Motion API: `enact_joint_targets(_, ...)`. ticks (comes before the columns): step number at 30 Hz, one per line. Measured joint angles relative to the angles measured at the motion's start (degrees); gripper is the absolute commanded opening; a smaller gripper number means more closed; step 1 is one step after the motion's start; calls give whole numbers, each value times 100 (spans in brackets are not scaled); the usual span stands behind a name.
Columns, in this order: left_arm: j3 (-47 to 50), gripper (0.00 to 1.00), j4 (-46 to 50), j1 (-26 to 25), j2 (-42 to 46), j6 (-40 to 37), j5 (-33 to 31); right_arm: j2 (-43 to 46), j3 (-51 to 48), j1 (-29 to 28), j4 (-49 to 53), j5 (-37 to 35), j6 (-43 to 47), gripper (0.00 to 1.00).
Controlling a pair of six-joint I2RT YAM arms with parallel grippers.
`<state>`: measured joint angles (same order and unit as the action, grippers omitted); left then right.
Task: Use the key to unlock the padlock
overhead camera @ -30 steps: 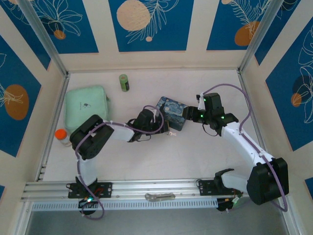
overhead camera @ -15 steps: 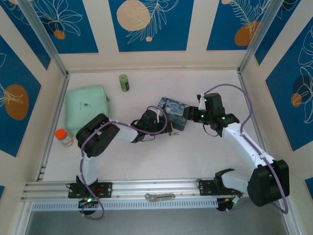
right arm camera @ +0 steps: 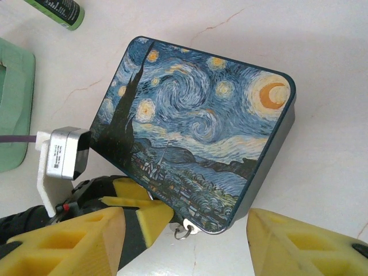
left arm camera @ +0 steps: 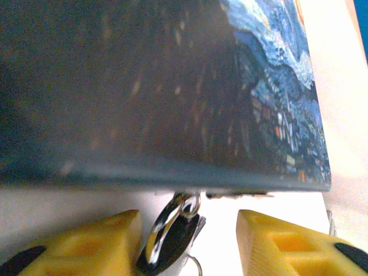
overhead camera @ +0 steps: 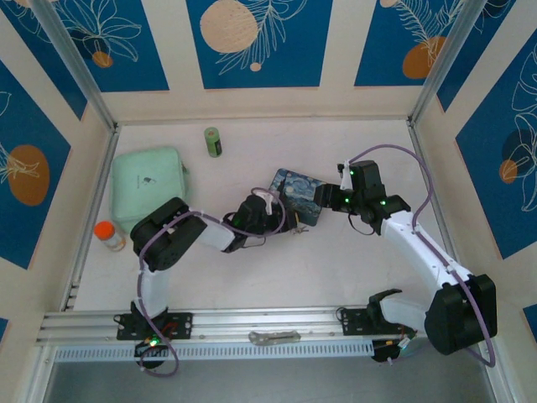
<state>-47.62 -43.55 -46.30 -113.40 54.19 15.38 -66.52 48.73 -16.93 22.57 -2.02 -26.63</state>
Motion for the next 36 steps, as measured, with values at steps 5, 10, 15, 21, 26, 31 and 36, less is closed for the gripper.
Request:
enact_joint_targets(5,118,27,-50,-9,4,0,96,4,0,-55,22,-17,0,58)
enact_joint_targets(10,122,28,-55,-50,-2,-2,114,4,0,-133,22,-39,-7,58)
enact_joint_targets(15,120,13,-72,-55,-20,-7,136,4,0,-225,24,-61,-24,58)
enact_joint_targets(21,90,0,-136,-66,-35,166,260,20,-2,-487,94,7,105,55)
enact_joint_targets(26,7,0,37,-63,37,457,369,116,-74,-914,173,284,398,47)
enact_joint_targets(31,-31,0,520,-59,304,789,487,31,-243,-1672,280,297,855,42)
enact_joint_targets(36,-127,0,1038,-42,623,970,579,-199,-402,-2011,450,98,1106,34)
